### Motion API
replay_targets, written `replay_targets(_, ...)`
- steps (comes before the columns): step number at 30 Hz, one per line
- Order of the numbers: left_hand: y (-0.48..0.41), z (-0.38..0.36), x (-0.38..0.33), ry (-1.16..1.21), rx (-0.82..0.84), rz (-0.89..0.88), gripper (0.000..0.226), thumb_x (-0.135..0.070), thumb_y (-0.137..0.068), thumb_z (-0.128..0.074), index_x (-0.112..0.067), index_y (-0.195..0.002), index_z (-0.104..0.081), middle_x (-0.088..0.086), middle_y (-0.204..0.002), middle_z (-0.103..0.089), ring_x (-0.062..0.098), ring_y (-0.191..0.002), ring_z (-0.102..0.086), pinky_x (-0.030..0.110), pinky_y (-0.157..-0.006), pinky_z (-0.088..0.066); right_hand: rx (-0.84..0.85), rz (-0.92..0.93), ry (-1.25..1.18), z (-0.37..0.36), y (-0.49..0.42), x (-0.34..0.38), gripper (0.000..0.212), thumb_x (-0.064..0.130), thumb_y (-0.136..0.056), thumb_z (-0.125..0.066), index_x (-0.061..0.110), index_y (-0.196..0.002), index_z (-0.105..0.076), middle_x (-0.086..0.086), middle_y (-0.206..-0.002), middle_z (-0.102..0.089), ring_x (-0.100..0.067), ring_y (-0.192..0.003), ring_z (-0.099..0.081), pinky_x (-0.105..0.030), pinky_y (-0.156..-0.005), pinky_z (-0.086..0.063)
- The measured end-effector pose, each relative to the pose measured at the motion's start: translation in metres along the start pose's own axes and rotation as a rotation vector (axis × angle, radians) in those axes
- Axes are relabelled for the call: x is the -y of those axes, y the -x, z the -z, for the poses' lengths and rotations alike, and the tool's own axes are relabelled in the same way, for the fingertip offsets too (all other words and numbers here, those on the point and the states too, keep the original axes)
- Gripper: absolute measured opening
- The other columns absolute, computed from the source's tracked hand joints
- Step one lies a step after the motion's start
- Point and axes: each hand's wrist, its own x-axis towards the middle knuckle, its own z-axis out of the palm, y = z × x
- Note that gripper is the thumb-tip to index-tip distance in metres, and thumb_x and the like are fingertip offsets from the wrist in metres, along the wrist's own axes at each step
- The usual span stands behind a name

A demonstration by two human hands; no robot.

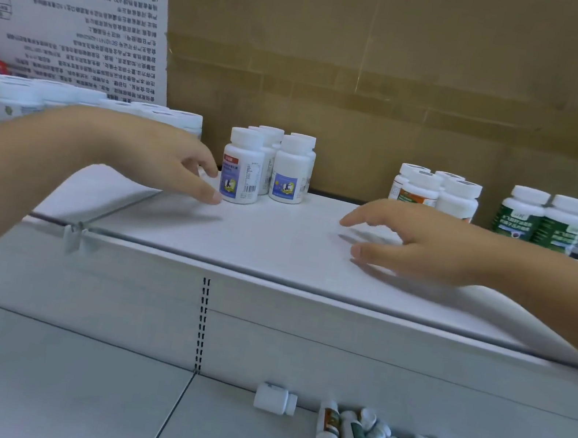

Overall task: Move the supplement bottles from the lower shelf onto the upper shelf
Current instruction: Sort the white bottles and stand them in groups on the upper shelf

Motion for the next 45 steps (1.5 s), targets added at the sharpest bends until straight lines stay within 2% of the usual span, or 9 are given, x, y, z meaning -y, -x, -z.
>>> replay_targets(4,0.036,-0.003,-0.019,0.06,-0.038,-0.063,0.084,-0.091,-0.049,-0.057,-0.045,-0.119,-0.055,-0.022,-0.11,-0.06,0.0,-0.105,-0.059,0.031,-0.101,-0.045,-0.024,-0.036,-0.069,0.009,0.044,-0.008,0.048,0.06,-0.085,-0.051,0.046,-0.131,-0.048,0.026,-0.131,-0.048,0.003,-0.122,-0.044,-0.026,-0.101,-0.041)
replay_targets(7,0.06,-0.009,-0.041,0.114,-0.101,-0.132,0.055,-0.071,-0.069,-0.067,-0.044,-0.116,-0.057,-0.019,-0.114,-0.061,-0.002,-0.106,-0.058,0.031,-0.101,-0.045,-0.044,-0.049,-0.069,0.015,0.087,-0.014,0.047,0.059,-0.085,-0.051,0.047,-0.13,-0.049,0.022,-0.132,-0.05,0.003,-0.121,-0.046,-0.027,-0.1,-0.044)
replay_targets(11,0.09,-0.022,-0.076,0.089,-0.168,-0.21,0.084,-0.1,-0.04,-0.047,-0.052,-0.109,-0.056,-0.027,-0.115,-0.06,-0.011,-0.112,-0.052,0.028,-0.101,-0.044,-0.063,-0.039,-0.057,0.02,0.152,-0.017,0.043,0.053,-0.089,-0.053,0.045,-0.131,-0.048,0.029,-0.125,-0.047,0.007,-0.116,-0.045,-0.017,-0.093,-0.042)
replay_targets(15,0.123,-0.05,-0.119,0.066,-0.252,-0.35,0.068,-0.09,-0.057,-0.046,-0.054,-0.114,-0.053,-0.033,-0.117,-0.055,-0.023,-0.105,-0.043,0.02,-0.095,-0.04,-0.086,-0.035,-0.083,0.02,0.215,-0.024,0.053,0.064,-0.08,-0.047,0.046,-0.13,-0.048,0.031,-0.128,-0.05,0.01,-0.117,-0.047,-0.021,-0.102,-0.042)
replay_targets(21,0.142,-0.104,-0.17,-0.004,-0.26,-0.558,0.043,-0.071,-0.074,-0.053,-0.05,-0.112,-0.052,-0.03,-0.103,-0.055,-0.011,-0.099,-0.052,0.017,-0.084,-0.043,-0.081,-0.035,-0.065,-0.006,0.281,-0.034,0.043,0.054,-0.087,-0.051,0.049,-0.13,-0.044,0.042,-0.117,-0.04,0.039,-0.097,-0.03,0.006,-0.073,-0.031)
replay_targets(28,0.107,-0.185,-0.159,-0.04,-0.093,-0.451,0.041,-0.049,-0.087,-0.062,-0.037,-0.125,-0.054,-0.017,-0.117,-0.056,0.002,-0.104,-0.054,0.029,-0.095,-0.045,0.046,-0.141,-0.03,-0.077,0.3,-0.061,0.046,0.052,-0.092,-0.051,0.042,-0.136,-0.042,0.03,-0.125,-0.042,0.013,-0.11,-0.039,0.002,-0.083,-0.03)
replay_targets(31,0.075,-0.226,-0.146,-0.046,-0.068,-0.377,0.04,-0.044,-0.089,-0.062,-0.03,-0.126,-0.056,-0.011,-0.118,-0.058,0.009,-0.102,-0.057,0.029,-0.092,-0.046,0.068,-0.21,-0.122,-0.115,0.286,-0.076,0.043,0.047,-0.091,-0.056,0.036,-0.132,-0.05,0.023,-0.123,-0.054,0.006,-0.108,-0.05,-0.017,-0.096,-0.041)
replay_targets(42,-0.059,-0.372,-0.107,0.089,0.11,-0.219,0.045,-0.036,-0.084,-0.066,-0.028,-0.127,-0.056,-0.003,-0.122,-0.055,0.014,-0.103,-0.053,0.028,-0.087,-0.043,0.212,-0.446,-0.356,-0.279,0.178,-0.125,0.035,0.038,-0.088,-0.059,0.031,-0.122,-0.055,0.014,-0.099,-0.059,-0.008,-0.089,-0.06,-0.026,-0.083,-0.048)
replay_targets(45,-0.098,-0.406,-0.093,0.086,0.125,-0.195,0.052,-0.039,-0.083,-0.067,-0.029,-0.131,-0.052,-0.002,-0.125,-0.05,0.019,-0.113,-0.052,0.034,-0.093,-0.044,0.243,-0.498,-0.193,-0.331,0.148,-0.13,0.04,0.043,-0.092,-0.049,0.02,-0.125,-0.049,0.002,-0.116,-0.062,-0.021,-0.099,-0.062,-0.033,-0.085,-0.049)
